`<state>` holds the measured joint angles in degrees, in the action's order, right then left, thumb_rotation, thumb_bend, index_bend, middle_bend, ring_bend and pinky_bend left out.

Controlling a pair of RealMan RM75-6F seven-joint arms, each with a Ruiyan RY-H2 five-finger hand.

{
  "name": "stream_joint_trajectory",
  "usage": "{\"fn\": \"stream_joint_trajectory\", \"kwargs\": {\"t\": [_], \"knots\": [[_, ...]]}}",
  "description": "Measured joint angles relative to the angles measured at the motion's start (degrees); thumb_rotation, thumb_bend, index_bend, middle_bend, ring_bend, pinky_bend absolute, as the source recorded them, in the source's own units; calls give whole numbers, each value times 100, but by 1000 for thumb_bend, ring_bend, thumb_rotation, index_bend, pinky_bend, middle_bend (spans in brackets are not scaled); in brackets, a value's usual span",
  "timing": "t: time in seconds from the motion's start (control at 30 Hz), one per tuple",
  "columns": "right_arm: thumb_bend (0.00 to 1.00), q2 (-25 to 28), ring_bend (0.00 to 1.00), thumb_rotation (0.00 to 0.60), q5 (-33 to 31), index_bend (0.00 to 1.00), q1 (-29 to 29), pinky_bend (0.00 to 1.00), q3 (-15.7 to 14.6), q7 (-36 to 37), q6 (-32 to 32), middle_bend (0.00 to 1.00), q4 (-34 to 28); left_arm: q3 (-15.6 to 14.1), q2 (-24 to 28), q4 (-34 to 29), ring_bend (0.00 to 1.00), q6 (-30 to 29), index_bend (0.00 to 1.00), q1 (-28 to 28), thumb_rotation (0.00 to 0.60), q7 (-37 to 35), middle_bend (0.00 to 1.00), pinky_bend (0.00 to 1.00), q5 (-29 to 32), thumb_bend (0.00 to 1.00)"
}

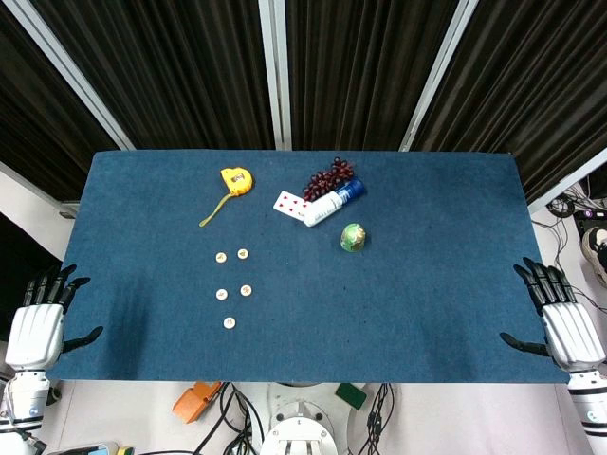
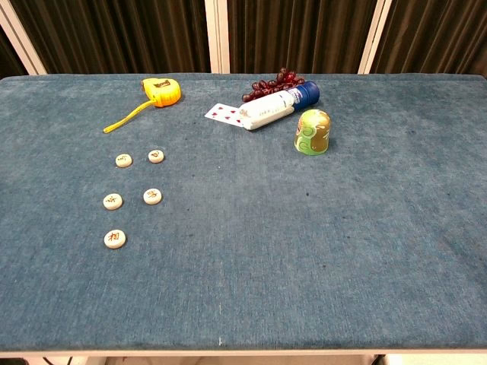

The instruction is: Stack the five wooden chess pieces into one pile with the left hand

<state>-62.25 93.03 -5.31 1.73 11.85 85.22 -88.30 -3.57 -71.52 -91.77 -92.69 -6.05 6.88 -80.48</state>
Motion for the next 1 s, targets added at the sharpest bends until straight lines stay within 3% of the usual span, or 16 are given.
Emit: {"fn": "stream_joint_trajectory", "kwargs": {"t": [0.23,0.43,0.73,0.87,1.0], "knots": [[123,7,0,600,-138,0,-90,0,107,-160,-57,0,-117,162,25,-261,0,165,229,-65,600,146,89,0,-116,119],[123,-14,0,600,-129,0,-77,0,127,-168,58,0,-151,312,-65,-429,0,676,259,-486,600,310,90,0,-400,135],[124,18,0,600,-189,0,-3,0,111,-198,144,0,-182,691,-708,-400,0,2324,320,-1593,600,748,90,0,-339,150],[123,23,0,600,-225,0,17,0,98,-187,139,0,-159,943,-1303,-117,0,3140,331,-2202,600,1114,90,0,61,153],[123,16,0,600,-283,0,36,0,100,-146,136,0,-114,1098,-1786,278,0,3594,346,-2581,600,1433,90,0,498,172]]}}
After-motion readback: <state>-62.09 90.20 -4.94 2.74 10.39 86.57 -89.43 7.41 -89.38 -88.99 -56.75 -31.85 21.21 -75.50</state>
